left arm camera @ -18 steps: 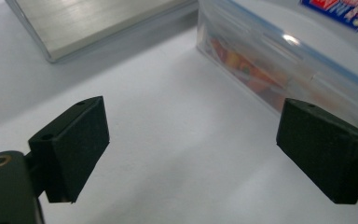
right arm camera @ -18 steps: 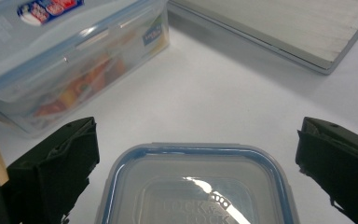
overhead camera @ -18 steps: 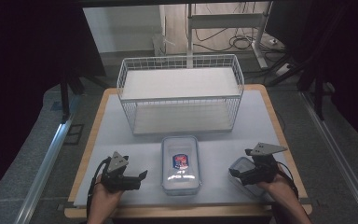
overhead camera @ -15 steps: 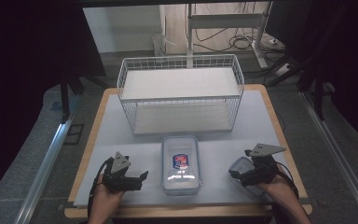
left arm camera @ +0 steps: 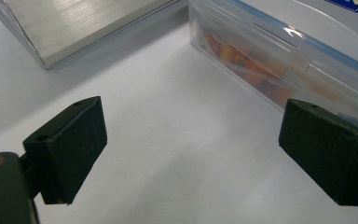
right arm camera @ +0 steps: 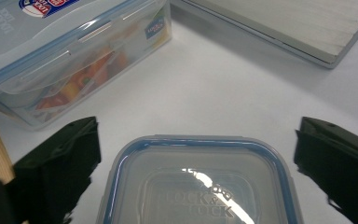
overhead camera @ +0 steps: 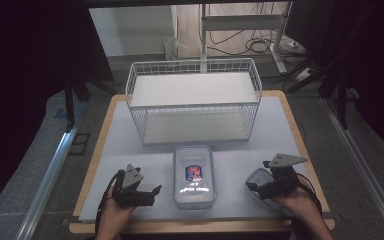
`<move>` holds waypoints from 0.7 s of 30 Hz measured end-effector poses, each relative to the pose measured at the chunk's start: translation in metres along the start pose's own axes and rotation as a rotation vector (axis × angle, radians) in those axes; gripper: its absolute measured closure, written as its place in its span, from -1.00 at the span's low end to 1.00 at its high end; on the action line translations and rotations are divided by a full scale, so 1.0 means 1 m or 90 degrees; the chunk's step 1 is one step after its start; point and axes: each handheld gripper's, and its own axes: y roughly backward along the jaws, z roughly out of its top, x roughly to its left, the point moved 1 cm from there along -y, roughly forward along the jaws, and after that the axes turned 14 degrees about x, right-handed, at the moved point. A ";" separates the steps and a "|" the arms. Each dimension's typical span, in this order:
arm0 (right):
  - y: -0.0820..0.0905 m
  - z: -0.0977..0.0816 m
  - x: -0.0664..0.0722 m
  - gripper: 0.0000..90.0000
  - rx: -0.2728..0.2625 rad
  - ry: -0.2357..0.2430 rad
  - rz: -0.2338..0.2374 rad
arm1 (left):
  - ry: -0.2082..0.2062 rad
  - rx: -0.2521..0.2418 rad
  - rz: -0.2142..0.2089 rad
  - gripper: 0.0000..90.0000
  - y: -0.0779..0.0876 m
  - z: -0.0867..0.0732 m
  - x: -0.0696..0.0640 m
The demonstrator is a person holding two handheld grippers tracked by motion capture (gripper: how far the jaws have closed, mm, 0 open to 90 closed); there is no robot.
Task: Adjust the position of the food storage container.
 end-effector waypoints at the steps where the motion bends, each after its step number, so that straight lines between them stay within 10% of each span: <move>1: 0.000 0.000 0.001 -0.87 0.000 0.003 -0.001 | -0.004 0.002 0.002 -0.83 0.000 0.000 -0.001; 10: 0.011 0.004 0.007 -0.07 0.007 0.017 0.004 | -0.017 -0.010 0.004 -0.83 0.002 0.003 -0.006; 17: 0.019 0.006 0.023 0.92 0.018 0.090 0.014 | -0.006 -0.010 0.003 -0.83 0.002 0.002 -0.004; 21: 0.021 0.007 0.036 0.99 0.032 0.114 0.019 | -0.010 -0.009 0.006 -0.83 0.003 0.002 -0.005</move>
